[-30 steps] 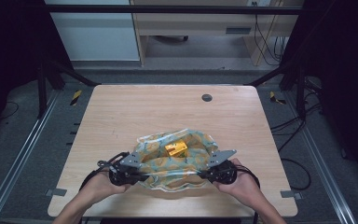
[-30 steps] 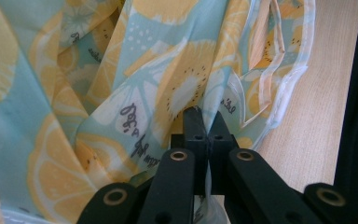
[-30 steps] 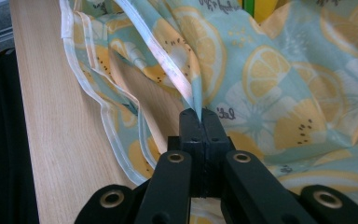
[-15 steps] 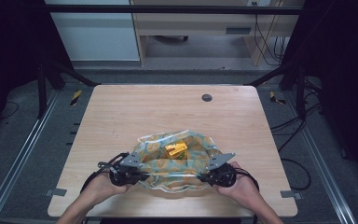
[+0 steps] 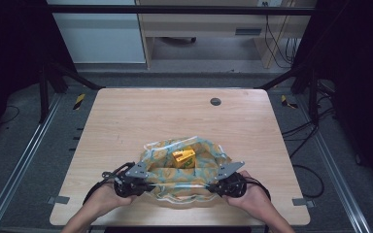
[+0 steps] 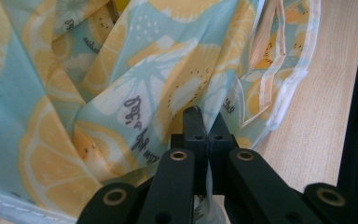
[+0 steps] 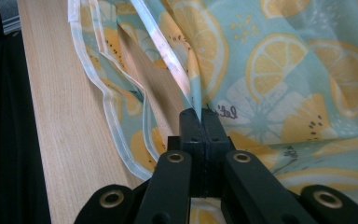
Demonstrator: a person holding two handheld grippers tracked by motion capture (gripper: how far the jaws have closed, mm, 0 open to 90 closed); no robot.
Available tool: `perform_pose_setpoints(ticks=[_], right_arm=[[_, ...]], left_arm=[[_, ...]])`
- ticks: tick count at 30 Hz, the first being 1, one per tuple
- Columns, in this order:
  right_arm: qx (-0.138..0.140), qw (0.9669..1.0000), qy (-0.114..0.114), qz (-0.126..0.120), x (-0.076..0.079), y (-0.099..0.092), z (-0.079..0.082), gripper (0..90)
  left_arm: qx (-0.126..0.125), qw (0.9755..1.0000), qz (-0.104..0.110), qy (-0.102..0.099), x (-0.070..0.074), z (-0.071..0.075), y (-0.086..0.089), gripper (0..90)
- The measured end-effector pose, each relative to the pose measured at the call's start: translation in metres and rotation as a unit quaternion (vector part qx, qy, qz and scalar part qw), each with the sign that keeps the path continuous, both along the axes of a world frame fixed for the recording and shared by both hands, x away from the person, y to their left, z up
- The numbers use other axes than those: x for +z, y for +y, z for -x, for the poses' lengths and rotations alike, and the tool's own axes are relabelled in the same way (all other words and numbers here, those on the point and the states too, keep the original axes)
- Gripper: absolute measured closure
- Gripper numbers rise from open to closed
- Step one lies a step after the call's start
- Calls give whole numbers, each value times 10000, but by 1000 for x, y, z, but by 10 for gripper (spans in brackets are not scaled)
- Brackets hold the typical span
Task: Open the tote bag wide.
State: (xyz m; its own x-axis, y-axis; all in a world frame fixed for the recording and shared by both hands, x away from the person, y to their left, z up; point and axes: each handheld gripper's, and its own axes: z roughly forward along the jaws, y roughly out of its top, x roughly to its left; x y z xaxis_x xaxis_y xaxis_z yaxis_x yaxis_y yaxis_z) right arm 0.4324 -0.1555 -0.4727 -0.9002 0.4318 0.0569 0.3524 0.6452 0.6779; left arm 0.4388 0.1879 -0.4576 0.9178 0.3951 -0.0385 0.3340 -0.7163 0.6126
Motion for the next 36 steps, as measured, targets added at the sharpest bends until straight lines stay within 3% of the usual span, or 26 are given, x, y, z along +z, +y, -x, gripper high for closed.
perform_pose_setpoints(ticks=[4, 9, 18, 24, 29, 36], right_arm=[[-48, 9997, -142, -197, 6, -3, -1, 790], [-116, 9991, -281, -290, 16, -8, -2, 661], [-307, 9971, -519, -462, 35, -15, -9, 529], [-699, 9923, -834, -592, 57, -16, -32, 466], [-885, 9885, -1105, -534, 71, -12, -52, 421], [-901, 9894, -1125, -190, 71, 7, -80, 398]], left_arm=[[27, 9999, 98, -1, 1, 0, 1, 900], [-56, 10000, 24, -37, 1, 2, -2, 900], [-92, 9999, -41, -54, 1, 2, -2, 900], [-94, 9999, -28, -58, 1, 2, -2, 900], [-76, 10000, 14, -50, 2, 3, -2, 900], [-96, 9999, 51, -72, 3, 4, 0, 900]])
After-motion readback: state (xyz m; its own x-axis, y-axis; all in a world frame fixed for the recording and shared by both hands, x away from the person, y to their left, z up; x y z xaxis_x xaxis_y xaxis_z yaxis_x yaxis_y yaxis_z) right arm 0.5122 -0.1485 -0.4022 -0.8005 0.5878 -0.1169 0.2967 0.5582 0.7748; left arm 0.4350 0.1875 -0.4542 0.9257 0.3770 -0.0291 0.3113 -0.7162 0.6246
